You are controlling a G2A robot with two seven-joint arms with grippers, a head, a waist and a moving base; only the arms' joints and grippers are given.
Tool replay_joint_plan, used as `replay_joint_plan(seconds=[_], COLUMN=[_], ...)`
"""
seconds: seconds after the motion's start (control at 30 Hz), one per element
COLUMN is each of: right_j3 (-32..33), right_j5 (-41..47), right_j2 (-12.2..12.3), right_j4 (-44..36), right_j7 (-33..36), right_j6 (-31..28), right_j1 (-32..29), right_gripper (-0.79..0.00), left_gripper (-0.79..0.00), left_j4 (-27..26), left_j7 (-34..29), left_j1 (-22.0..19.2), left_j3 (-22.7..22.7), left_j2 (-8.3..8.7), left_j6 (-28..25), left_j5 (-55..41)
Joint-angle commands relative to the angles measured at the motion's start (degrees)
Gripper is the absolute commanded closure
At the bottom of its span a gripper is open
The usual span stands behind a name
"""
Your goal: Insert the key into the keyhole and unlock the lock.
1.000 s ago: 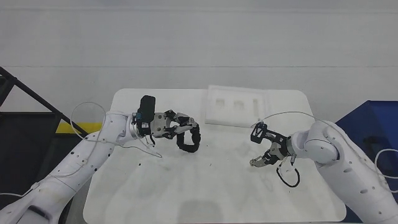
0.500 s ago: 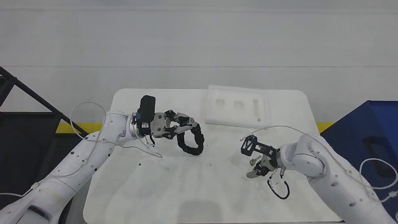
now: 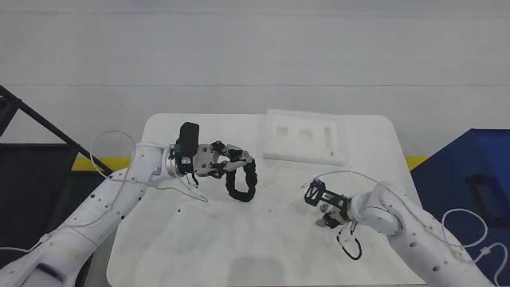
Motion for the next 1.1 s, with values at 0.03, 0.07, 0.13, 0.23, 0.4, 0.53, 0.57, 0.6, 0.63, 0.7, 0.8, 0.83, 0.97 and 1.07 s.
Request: replay_joint_plan(seconds=[0.03, 0.07, 0.13, 0.23, 0.4, 0.53, 0.57, 0.6, 0.63, 0.7, 0.8, 0.83, 0.97, 1.07], right_j3=[-0.5, -0.6, -0.9, -1.4, -1.9, -2.5, -2.7, -2.9, -3.1, -3.4, -3.9, -4.0, -3.7, -2.1], right_j5=[-0.4, -0.6, -1.1, -1.6, -2.1, -2.1, -2.2, -2.2, -2.1, -2.1, -2.3, -2.5, -2.6, -2.0], right_j2=[-0.2, -0.3, -0.4, -0.6, -0.9, -1.3, -1.3, -1.4, -1.6, -1.8, -2.0, -2.1, -2.1, -1.7], right_j4=[0.7, 1.0, 1.5, 2.2, 3.4, 4.0, 4.3, 4.6, 5.1, 5.7, 6.2, 6.3, 4.8, 1.6], right_j7=[0.0, -0.1, -0.3, -0.5, -1.3, -1.6, -1.7, -1.7, -1.8, -2.1, -2.0, -1.9, -1.8, -2.1], right_j6=[0.6, 0.8, 1.4, 1.7, 2.2, 2.2, 2.3, 2.2, 2.2, 2.3, 2.5, 2.5, 2.4, 0.8], right_j1=[0.4, 0.5, 0.7, 1.0, 1.5, 1.9, 2.1, 2.3, 2.5, 2.8, 3.2, 3.3, 3.6, 3.4], right_gripper=[-0.326, -0.317, -0.289, -0.219, -0.145, -0.099, -0.08, -0.077, -0.071, -0.015, 0.0, 0.0, 0.0, 0.0], left_gripper=[0.0, 0.0, 0.0, 0.0, 0.0, 0.0, 0.0, 0.0, 0.0, 0.0, 0.0, 0.0, 0.0, 0.0], left_j4=[0.0, 0.0, 0.0, 0.0, 0.0, 0.0, 0.0, 0.0, 0.0, 0.0, 0.0, 0.0, 0.0, 0.0], left_j7=[0.0, 0.0, 0.0, 0.0, 0.0, 0.0, 0.0, 0.0, 0.0, 0.0, 0.0, 0.0, 0.0, 0.0], left_j1=[0.0, 0.0, 0.0, 0.0, 0.0, 0.0, 0.0, 0.0, 0.0, 0.0, 0.0, 0.0, 0.0, 0.0], left_j3=[0.0, 0.0, 0.0, 0.0, 0.0, 0.0, 0.0, 0.0, 0.0, 0.0, 0.0, 0.0, 0.0, 0.0], left_j2=[0.0, 0.0, 0.0, 0.0, 0.0, 0.0, 0.0, 0.0, 0.0, 0.0, 0.0, 0.0, 0.0, 0.0], left_j6=[0.0, 0.0, 0.0, 0.0, 0.0, 0.0, 0.0, 0.0, 0.0, 0.0, 0.0, 0.0, 0.0, 0.0], left_j5=[0.0, 0.0, 0.0, 0.0, 0.0, 0.0, 0.0, 0.0, 0.0, 0.0, 0.0, 0.0, 0.0, 0.0])
